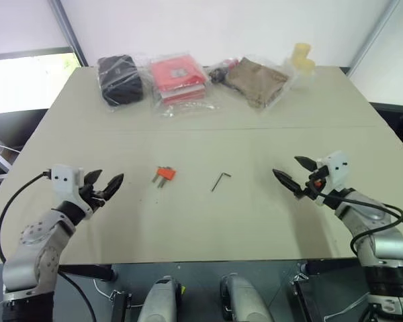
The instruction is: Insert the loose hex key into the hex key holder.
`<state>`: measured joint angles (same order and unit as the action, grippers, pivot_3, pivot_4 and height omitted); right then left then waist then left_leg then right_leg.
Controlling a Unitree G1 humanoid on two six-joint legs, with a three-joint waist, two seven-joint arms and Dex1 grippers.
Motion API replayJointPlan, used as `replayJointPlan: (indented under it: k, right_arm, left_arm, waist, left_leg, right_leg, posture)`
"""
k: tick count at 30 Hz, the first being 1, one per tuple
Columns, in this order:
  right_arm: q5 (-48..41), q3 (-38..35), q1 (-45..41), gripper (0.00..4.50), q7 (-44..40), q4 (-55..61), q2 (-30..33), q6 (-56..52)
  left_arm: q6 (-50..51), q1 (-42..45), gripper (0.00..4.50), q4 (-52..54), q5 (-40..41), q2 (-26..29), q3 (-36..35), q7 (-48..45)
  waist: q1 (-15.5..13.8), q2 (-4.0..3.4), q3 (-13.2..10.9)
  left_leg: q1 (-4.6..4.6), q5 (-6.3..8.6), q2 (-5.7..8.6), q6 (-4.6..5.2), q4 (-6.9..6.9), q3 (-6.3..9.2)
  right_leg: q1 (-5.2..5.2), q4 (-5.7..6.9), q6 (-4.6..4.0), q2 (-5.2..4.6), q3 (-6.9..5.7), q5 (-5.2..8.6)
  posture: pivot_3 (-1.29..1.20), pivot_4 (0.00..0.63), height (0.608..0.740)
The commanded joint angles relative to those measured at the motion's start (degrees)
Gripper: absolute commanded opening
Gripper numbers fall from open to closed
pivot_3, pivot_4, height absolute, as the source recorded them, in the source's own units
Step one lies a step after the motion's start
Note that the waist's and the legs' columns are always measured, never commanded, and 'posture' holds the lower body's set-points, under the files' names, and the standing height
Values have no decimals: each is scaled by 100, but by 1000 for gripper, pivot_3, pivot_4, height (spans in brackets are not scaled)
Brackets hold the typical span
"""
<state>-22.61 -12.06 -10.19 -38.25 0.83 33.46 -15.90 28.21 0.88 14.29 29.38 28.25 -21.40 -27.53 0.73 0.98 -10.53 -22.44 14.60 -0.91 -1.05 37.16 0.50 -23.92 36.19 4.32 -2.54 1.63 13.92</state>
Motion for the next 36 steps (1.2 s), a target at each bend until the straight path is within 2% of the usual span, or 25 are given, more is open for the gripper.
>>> replayJointPlan:
  k: [1, 13, 28, 33, 36]
  right_arm:
    - [1, -120, -11, 4285, 18, 140, -18, 136]
    - [67, -101, 33, 4285, 23, 170, -56, 203]
    - [270, 63, -356, 4285, -18, -219, -97, 331]
    - [123, 267, -449, 4285, -273, 23, -94, 84]
    - [256, 1101, -824, 4285, -716, 210, -290, -46]
  left_arm:
    - [-77, 64, 3590, 7, -26, 132, -78, -37]
    - [-105, 162, 3590, -142, 53, 72, -46, -151]
    - [-217, 404, 3590, -401, -128, 162, 25, -248]
    - [-308, 617, 3590, -558, -75, 479, 44, -771]
    - [-326, 920, 3590, -760, -98, 1207, 406, -1876]
  waist:
    - [1, 0, 0]
    - [0, 0, 0]
    - [2, 0, 0]
    - [5, 0, 0]
    - [25, 2, -1]
  left_leg:
    - [0, 0, 0, 0, 0, 0]
    - [0, 0, 0, 0, 1, 0]
    - [0, 0, 3, 0, 0, -1]
    - [0, 0, 4, 0, 1, 0]
    - [3, 0, 3, 0, 2, 0]
  right_leg:
    - [0, 0, 0, 0, 0, 0]
    - [0, 0, 0, 0, 0, 0]
    - [0, 0, 10, 1, 0, -6]
    - [0, 1, 4, 3, 0, -3]
    - [0, 3, -2, 8, -1, -1]
  posture:
    - [0, 150, 740]
    - [0, 150, 740]
    - [0, 150, 740]
    - [0, 150, 740]
    - [0, 150, 740]
